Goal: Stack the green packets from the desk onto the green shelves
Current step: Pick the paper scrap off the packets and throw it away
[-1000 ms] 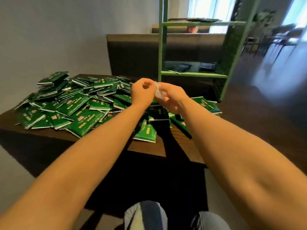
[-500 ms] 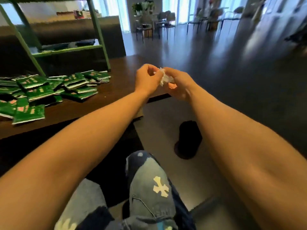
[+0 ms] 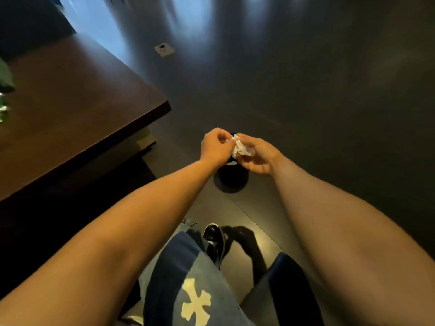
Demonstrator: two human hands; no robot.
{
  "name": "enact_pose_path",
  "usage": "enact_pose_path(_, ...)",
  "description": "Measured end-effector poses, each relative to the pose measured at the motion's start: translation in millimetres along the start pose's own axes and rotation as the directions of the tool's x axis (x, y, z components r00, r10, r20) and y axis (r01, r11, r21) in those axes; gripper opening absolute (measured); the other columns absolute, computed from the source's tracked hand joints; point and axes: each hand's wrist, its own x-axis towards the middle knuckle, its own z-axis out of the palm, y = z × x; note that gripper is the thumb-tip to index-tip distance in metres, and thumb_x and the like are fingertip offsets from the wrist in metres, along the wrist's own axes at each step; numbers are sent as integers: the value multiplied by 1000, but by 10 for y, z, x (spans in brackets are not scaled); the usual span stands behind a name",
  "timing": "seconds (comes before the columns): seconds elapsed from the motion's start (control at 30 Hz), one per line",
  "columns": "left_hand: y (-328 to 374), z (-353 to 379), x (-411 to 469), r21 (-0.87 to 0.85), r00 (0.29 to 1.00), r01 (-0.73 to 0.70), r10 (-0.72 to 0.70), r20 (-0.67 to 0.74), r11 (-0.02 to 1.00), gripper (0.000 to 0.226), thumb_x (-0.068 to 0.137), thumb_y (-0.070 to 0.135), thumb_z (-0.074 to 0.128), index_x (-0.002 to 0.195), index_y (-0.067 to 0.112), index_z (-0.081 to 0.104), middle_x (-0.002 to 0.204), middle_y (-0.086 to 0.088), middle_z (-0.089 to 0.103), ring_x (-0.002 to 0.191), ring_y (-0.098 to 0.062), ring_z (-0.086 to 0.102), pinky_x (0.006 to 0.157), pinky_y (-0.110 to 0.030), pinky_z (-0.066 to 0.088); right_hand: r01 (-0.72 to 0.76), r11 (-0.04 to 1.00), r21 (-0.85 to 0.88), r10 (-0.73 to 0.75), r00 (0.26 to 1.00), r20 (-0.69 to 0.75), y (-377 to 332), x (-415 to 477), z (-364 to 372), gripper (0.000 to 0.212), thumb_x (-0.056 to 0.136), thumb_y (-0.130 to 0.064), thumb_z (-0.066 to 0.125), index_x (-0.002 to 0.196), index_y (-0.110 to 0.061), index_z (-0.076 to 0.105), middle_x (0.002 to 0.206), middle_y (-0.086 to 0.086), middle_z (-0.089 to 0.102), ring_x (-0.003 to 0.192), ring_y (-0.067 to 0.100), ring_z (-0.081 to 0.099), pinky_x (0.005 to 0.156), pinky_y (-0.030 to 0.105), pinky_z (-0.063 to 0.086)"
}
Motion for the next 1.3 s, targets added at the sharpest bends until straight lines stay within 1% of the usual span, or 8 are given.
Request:
enact_pose_path(0.13,-406,306,520,-28,992,121,-120,34,992,16,88,8,65,86,24,62,86,3,64,85,-18,64,73,-28,54,-32,999,8,32,995,-92,45,673,-141,19,98,-4,57,104,-15,72,104,12,69,87,22,68,66,27,59)
enact_pose_path(0.47,-1271,855,1694,-61,943,330,-327,59,942,16,95,17,61,109,21,69,94,4,67,92,-17,66,88,-41,58,-18,834,-552,-218,908,-358,275,2373,-337,12,92,-10,70,90,-21,67,100,2,68,102,25,68,86,39,61)
enact_pose_path(0.6,-1537,981,2001,-17,909,409,-406,92,912,23,98,18,54,115,20,69,92,2,68,90,-20,67,87,-42,59,-34,715,-698,-272,907,-322,412,2793,-461,14,97,-14,67,107,-18,74,104,0,70,97,17,64,60,20,42)
enact_pose_path(0.73,-1697,1033,2128,64,866,460,-463,191,886,36,99,19,53,135,17,56,118,-5,63,103,-22,63,87,-38,58,-88,600,-795,-249,924,-291,489,2989,-580,27,103,-13,59,127,-15,70,126,4,68,103,17,61,79,26,47)
enact_pose_path(0.87,-1693,1020,2061,101,882,427,-439,173,899,11,100,26,53,102,22,63,101,-7,66,90,-21,63,86,-41,56,-129,545,-829,-240,923,-301,566,2968,-682,21,102,-17,60,120,-16,72,122,5,69,109,17,63,83,29,49)
enact_pose_path(1.0,-1481,908,1893,128,905,369,-387,178,921,24,99,30,55,100,10,67,100,-13,70,82,-19,64,78,-34,54,-103,555,-825,-266,918,-294,501,2692,-608,14,100,-16,58,103,-16,72,102,4,69,93,18,65,70,27,48)
enact_pose_path(1.17,-894,700,1472,163,944,267,-292,153,950,24,98,26,56,92,6,68,80,-8,65,72,-19,61,70,-33,54,-33,574,-818,-331,905,-269,178,2032,-294,13,99,-22,58,89,-23,67,108,8,71,105,28,68,93,45,58)
enact_pose_path(1.3,-255,450,1038,148,976,158,-177,128,976,23,96,31,56,78,20,62,76,-2,63,73,-15,62,74,-33,54,24,526,-850,-416,879,-232,-203,1348,-64,17,100,-31,59,110,-22,69,116,6,70,108,26,66,92,38,55)
